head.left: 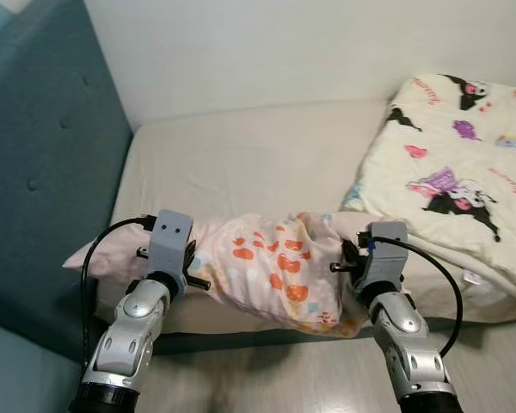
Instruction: Clean up the room
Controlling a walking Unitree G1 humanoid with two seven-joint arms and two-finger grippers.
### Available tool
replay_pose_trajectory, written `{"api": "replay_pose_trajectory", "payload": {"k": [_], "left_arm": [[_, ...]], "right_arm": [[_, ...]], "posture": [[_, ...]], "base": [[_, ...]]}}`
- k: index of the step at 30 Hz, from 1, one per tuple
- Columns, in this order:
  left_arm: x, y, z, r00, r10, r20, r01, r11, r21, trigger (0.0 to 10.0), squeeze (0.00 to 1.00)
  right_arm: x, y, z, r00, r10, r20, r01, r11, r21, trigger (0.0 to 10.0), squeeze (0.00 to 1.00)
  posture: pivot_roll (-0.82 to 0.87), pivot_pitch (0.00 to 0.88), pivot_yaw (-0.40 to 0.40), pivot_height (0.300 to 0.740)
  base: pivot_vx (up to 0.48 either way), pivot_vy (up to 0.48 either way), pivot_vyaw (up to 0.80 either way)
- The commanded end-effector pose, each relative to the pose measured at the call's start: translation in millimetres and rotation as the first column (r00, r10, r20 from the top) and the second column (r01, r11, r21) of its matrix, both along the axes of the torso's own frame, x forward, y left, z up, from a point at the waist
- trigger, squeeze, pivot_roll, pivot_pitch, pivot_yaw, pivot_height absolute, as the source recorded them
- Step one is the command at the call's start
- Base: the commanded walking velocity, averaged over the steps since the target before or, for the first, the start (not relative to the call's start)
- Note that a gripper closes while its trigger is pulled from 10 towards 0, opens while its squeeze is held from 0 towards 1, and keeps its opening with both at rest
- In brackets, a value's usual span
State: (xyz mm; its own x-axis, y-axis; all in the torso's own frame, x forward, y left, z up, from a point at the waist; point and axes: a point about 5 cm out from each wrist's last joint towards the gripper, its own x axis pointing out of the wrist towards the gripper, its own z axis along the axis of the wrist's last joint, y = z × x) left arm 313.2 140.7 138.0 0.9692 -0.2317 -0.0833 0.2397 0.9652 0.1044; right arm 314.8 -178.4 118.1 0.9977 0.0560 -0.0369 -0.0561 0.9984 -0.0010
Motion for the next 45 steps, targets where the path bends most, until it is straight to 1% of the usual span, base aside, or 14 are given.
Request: {"api": "replay_pose_trajectory", "payload": {"k": [1,7,10,12,15,25,38,42,44,45], "left_arm": [[0.1,-0.8,7,0.999,-0.012,0.035,0.011,1.0,0.017,10.0,0.0],[0.0,-1.0,7,0.999,-0.013,0.038,0.012,1.0,0.022,10.0,0.0],[0.1,-1.3,7,0.999,-0.01,0.04,0.009,1.0,0.03,10.0,0.0],[0.3,-1.3,7,0.999,-0.008,0.04,0.006,1.0,0.029,10.0,0.0],[0.6,-1.5,7,0.999,-0.005,0.04,0.004,1.0,0.024,10.0,0.0],[1.9,-3.6,8,0.999,-0.004,0.048,0.004,1.0,0.016,10.0,0.0],[0.2,-5.4,7,0.999,-0.019,0.043,0.018,1.0,0.021,10.0,0.0],[-0.1,-8.0,4,0.999,-0.034,0.018,0.033,0.999,0.026,10.0,0.0],[-0.2,-9.0,0,0.999,-0.032,0.008,0.032,0.999,0.043,10.0,0.0],[-0.4,-9.4,-2,1.0,-0.031,-0.006,0.031,0.999,0.036,10.0,0.0]], "right_arm": [[0.7,10.9,4,0.999,0.043,0.029,-0.043,0.999,0.009,10.0,0.0],[0.9,10.1,4,0.999,0.042,0.027,-0.042,0.999,-0.001,10.0,0.0],[2.1,10.5,4,0.998,0.052,0.02,-0.051,0.998,-0.038,10.0,0.0],[2.8,11.2,5,0.998,0.06,0.023,-0.058,0.997,-0.06,10.0,0.0],[3.2,11.2,5,0.998,0.06,0.028,-0.058,0.996,-0.067,10.0,0.0],[4.8,6.0,9,0.998,0.043,0.039,-0.04,0.997,-0.07,10.0,0.0],[3.9,6.0,8,0.999,0.038,0.038,-0.036,0.997,-0.067,10.0,0.0],[3.7,3.8,7,0.999,0.033,0.038,-0.031,0.997,-0.069,10.0,0.0],[3.7,1.0,8,0.999,0.028,0.039,-0.025,0.997,-0.072,10.0,0.0],[3.7,-0.7,9,0.999,0.02,0.047,-0.017,0.998,-0.064,10.0,0.0]], "posture": [[-0.02,0.208,0.025,0.74],[-0.02,0.203,0.023,0.74],[-0.02,0.197,0.023,0.74],[-0.02,0.196,0.023,0.74],[-0.02,0.192,0.024,0.74],[-0.03,0.188,0.021,0.74],[-0.03,0.192,0.02,0.74],[-0.03,0.194,0.022,0.74],[-0.03,0.194,0.022,0.74],[-0.03,0.194,0.021,0.74]], "base": [[0.0,0.0,0.0],[0.0,0.0,0.0],[0.0,0.0,0.0],[0.0,0.0,0.8],[0.0,0.0,0.8],[0.0,0.0,0.8],[0.0,0.0,0.8],[0.0,0.0,0.77],[0.0,0.0,0.0],[0.0,0.0,0.0]]}}
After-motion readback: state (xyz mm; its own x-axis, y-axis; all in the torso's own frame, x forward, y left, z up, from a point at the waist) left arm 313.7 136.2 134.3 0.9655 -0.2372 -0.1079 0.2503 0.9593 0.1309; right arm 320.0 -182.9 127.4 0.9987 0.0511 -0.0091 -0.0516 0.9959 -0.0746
